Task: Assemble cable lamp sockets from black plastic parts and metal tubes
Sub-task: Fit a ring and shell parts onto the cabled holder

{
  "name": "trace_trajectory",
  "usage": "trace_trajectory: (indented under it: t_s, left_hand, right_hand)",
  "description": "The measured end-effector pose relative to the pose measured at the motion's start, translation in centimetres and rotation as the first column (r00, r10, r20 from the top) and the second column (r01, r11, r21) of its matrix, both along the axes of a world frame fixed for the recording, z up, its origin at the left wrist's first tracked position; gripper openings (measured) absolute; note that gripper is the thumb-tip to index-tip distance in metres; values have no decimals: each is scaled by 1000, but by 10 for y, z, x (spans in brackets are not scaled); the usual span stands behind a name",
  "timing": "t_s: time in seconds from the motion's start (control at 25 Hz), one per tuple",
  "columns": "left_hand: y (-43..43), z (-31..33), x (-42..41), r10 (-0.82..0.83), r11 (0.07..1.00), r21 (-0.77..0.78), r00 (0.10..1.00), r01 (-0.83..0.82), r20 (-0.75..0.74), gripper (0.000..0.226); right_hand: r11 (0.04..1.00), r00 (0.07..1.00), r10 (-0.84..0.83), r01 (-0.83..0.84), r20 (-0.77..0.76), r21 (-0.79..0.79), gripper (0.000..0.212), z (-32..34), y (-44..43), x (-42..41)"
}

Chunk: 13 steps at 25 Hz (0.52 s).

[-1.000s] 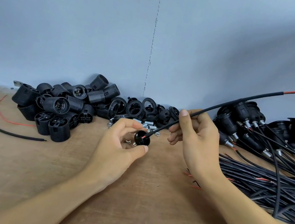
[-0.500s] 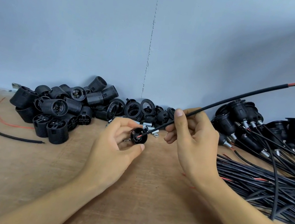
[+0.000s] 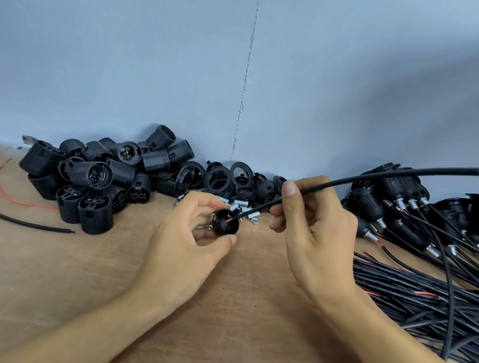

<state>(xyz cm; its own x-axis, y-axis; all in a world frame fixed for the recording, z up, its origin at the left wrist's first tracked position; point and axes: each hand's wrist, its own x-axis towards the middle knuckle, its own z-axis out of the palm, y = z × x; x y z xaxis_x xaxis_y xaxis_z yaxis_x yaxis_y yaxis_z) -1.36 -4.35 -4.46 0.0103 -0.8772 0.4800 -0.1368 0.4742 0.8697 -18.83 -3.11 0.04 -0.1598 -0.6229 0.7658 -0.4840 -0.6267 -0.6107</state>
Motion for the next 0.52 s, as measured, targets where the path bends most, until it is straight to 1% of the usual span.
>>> trace_trajectory:
  t_s: [0.12,0.24,0.36,0.44,0.52]
  left_hand:
    - [1,2,-1,43,999,-15,999,-43,15,49]
    - [2,2,-3,76,996,-40,996,-75,45,49]
    - [7,5,-3,94,993,-80,992,-87,88,48]
    - [13,8,-3,22,997,-71,995,-15,99,46]
    - [20,13,-7,-145,989,30,986,143,78,40]
  right_hand:
    - [999,1000,27,-27,-5,17,14,-2,0,0]
    - [998,997,65,-64,-44,24,14,-3,2,2]
    - [992,994,110,-110,4,64,20,0,3,5]
    - [991,992,109,-113,61,74,25,7,3,4]
    - [990,993,91,-99,78,98,31,15,2,0]
